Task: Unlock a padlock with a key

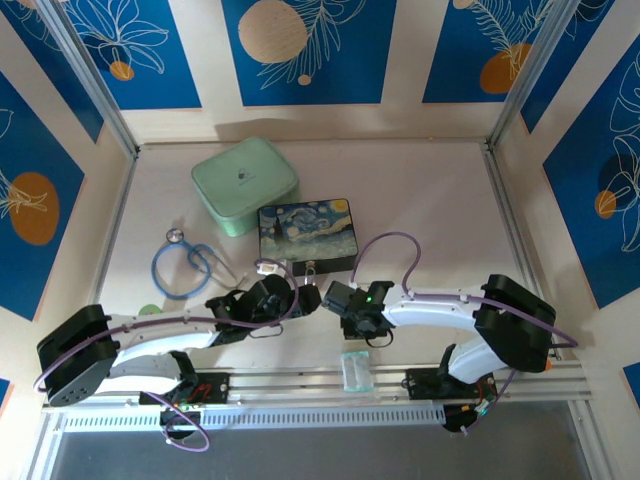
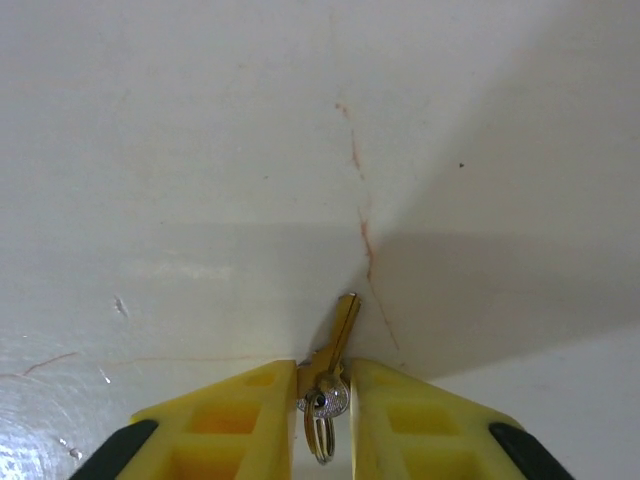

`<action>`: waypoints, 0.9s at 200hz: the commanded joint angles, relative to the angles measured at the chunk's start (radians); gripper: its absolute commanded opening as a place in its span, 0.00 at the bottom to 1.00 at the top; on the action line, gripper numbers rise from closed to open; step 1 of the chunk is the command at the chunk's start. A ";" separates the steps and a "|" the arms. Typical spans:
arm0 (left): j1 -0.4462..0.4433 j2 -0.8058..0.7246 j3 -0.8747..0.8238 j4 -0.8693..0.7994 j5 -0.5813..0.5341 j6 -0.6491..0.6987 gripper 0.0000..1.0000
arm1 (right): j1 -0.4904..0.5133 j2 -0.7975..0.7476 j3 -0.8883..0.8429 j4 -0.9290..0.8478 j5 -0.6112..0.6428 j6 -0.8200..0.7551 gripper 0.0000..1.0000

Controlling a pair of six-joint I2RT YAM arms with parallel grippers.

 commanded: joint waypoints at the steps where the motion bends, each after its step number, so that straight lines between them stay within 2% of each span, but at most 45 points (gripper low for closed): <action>1: -0.008 0.002 0.019 -0.012 -0.022 0.018 0.64 | 0.009 0.031 -0.028 -0.016 -0.017 0.026 0.18; 20: -0.008 0.008 0.022 -0.009 -0.025 0.021 0.64 | 0.001 0.036 -0.041 0.003 -0.027 0.016 0.04; 41: -0.008 0.019 0.024 -0.004 -0.025 0.020 0.64 | -0.008 0.015 -0.054 0.023 -0.037 -0.004 0.00; 78: -0.008 0.036 0.019 0.026 -0.031 0.011 0.63 | -0.021 -0.044 -0.063 -0.031 -0.020 -0.051 0.00; 121: -0.012 0.062 0.018 0.081 -0.016 -0.003 0.62 | -0.026 -0.144 -0.051 -0.038 -0.013 -0.215 0.00; 147: -0.011 0.076 0.005 0.158 0.043 -0.099 0.62 | -0.024 -0.187 -0.024 -0.041 -0.010 -0.304 0.00; 180: -0.014 0.056 -0.006 0.191 0.081 -0.234 0.62 | -0.029 -0.172 0.039 -0.045 -0.033 -0.344 0.00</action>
